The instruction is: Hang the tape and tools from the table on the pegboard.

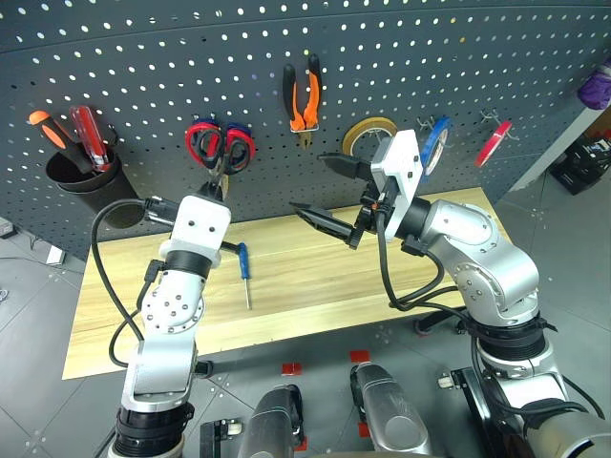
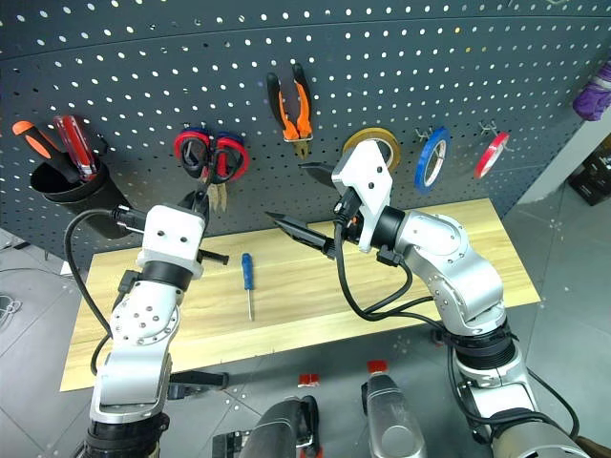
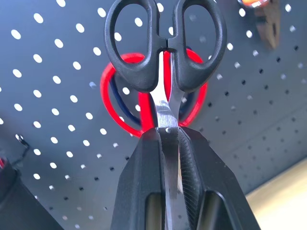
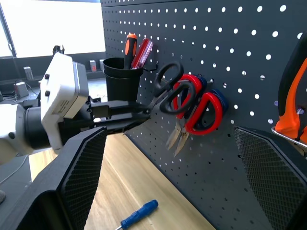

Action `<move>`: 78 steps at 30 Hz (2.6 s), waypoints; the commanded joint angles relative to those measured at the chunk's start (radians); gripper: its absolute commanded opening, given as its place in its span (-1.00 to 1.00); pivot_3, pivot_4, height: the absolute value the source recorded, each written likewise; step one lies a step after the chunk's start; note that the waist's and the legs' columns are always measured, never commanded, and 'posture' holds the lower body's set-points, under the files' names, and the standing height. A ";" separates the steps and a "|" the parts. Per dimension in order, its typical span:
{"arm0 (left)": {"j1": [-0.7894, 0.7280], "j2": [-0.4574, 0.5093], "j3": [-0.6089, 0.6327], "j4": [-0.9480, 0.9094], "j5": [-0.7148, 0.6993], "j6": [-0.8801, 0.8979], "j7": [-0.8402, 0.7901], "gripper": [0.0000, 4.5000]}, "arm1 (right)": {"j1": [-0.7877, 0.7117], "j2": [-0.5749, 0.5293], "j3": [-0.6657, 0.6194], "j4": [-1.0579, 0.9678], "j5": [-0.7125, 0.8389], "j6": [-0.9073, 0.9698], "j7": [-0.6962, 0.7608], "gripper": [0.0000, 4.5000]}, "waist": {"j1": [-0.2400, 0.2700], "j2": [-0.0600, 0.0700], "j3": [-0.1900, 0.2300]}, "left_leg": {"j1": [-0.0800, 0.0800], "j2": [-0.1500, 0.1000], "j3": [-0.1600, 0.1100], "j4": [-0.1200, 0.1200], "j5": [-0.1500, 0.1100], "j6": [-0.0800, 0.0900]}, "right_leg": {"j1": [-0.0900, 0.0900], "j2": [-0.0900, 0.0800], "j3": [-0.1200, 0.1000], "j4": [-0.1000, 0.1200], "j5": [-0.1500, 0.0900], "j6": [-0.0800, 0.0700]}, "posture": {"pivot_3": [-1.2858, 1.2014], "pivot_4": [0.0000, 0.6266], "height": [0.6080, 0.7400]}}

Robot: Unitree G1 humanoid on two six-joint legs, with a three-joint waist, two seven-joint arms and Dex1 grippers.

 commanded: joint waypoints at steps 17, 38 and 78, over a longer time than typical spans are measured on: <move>0.046 -0.064 0.016 -0.103 0.032 0.033 0.040 -0.93 | -0.039 0.015 0.013 -0.033 0.007 -0.023 -0.008 1.00 | 0.000 0.000 0.000 | 0.000 0.000 0.000 0.000 0.000 0.000 | 0.000 0.000 0.000 0.000 0.000 0.000 | -0.22 -0.18 1.00; -0.114 -0.067 0.013 0.159 -0.018 0.013 0.020 -0.60 | -0.071 0.036 0.021 -0.011 0.015 -0.044 0.001 1.00 | 0.000 0.000 0.000 | 0.000 0.000 0.000 0.001 0.000 0.000 | 0.000 0.000 0.000 0.001 0.000 0.000 | -0.22 -0.18 1.00; -0.373 -0.120 0.169 0.919 -0.331 0.417 -0.022 -0.32 | -0.055 -0.128 0.246 -0.070 -0.074 0.239 0.032 1.00 | -0.001 -0.011 0.014 | 0.001 0.000 -0.001 0.001 0.000 -0.001 | 0.000 0.000 -0.001 0.000 0.000 0.000 | -0.26 -0.02 1.00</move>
